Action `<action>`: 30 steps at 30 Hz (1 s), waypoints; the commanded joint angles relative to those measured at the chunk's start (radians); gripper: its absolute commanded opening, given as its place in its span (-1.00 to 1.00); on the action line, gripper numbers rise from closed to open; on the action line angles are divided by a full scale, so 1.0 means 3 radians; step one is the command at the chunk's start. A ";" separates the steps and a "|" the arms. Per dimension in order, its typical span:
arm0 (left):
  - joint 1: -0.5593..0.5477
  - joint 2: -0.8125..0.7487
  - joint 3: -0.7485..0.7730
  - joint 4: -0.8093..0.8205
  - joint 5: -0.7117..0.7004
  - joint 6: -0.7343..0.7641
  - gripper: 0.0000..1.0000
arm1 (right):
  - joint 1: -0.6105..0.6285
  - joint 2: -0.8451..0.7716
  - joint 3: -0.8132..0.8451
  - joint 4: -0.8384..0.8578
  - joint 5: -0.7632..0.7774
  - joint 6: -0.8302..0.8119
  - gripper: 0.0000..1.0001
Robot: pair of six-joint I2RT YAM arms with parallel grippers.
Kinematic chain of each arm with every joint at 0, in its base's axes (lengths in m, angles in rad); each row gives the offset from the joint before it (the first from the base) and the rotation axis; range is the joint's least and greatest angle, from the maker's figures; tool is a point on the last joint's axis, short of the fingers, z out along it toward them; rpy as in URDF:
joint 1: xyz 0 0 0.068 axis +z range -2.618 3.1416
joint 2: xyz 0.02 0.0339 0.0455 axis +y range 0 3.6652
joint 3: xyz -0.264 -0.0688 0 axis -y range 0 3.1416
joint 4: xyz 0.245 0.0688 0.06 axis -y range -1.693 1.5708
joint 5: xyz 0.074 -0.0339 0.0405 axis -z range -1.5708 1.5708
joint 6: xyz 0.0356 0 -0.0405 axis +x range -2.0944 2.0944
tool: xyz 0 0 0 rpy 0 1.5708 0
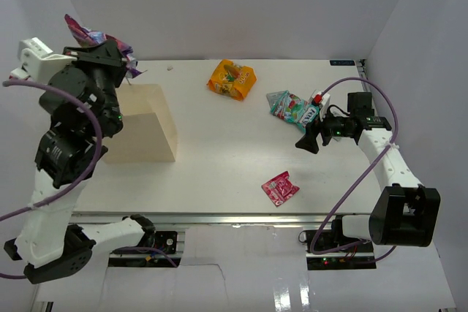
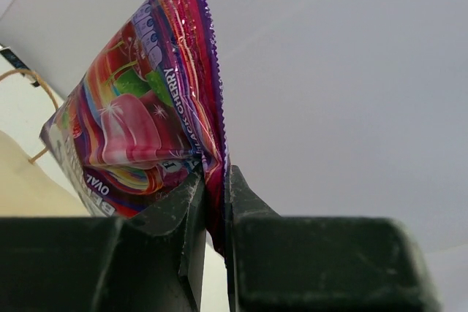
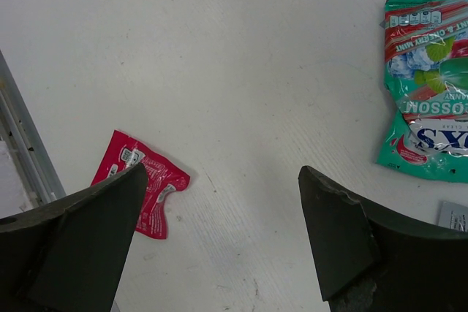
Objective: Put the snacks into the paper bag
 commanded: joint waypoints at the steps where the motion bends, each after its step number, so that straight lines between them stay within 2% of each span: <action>1: -0.0015 -0.0072 -0.0171 0.0437 -0.0230 0.0337 -0.99 | -0.0006 -0.0086 -0.0034 0.0057 -0.0101 0.0028 0.80; 6: -0.0015 -0.0225 -0.0596 0.0427 -0.0399 0.0200 -0.99 | -0.0006 -0.0097 -0.0024 0.0057 -0.0096 0.0033 0.80; 13: -0.0015 -0.0205 -0.0806 -0.0171 -0.0496 -0.0306 -0.97 | -0.0006 -0.0091 0.0012 0.0057 -0.0091 0.0033 0.80; 16: 0.0000 -0.0286 -0.1046 -0.0055 -0.0568 -0.0251 -0.92 | -0.0006 -0.0097 0.0007 0.0057 -0.0101 0.0028 0.80; 19: 0.0046 -0.0394 -0.1373 0.0506 -0.0563 0.0243 -0.91 | -0.0006 -0.0102 0.0002 0.0052 -0.0111 0.0033 0.80; 21: 0.0092 -0.0379 -0.1415 0.0529 -0.0523 0.0265 -0.91 | -0.0006 -0.0107 0.0002 0.0057 -0.0116 0.0033 0.80; 26: 0.0383 -0.0236 -0.1368 0.0289 -0.0262 0.0026 -0.89 | -0.0006 -0.0137 -0.0029 0.0057 -0.0111 0.0034 0.80; 27: 0.0475 -0.0226 -0.1369 0.0238 -0.0059 -0.0041 -0.89 | -0.0006 -0.0158 -0.0034 0.0057 -0.0116 0.0033 0.80; 28: 0.0704 -0.0210 -0.1384 0.0167 0.0070 -0.0102 -0.89 | -0.0006 -0.0163 -0.0039 0.0057 -0.0106 0.0033 0.80; 30: 0.0930 -0.0170 -0.1394 0.0085 0.0315 -0.0266 -0.87 | -0.0006 -0.0189 -0.0065 0.0057 -0.0096 0.0028 0.80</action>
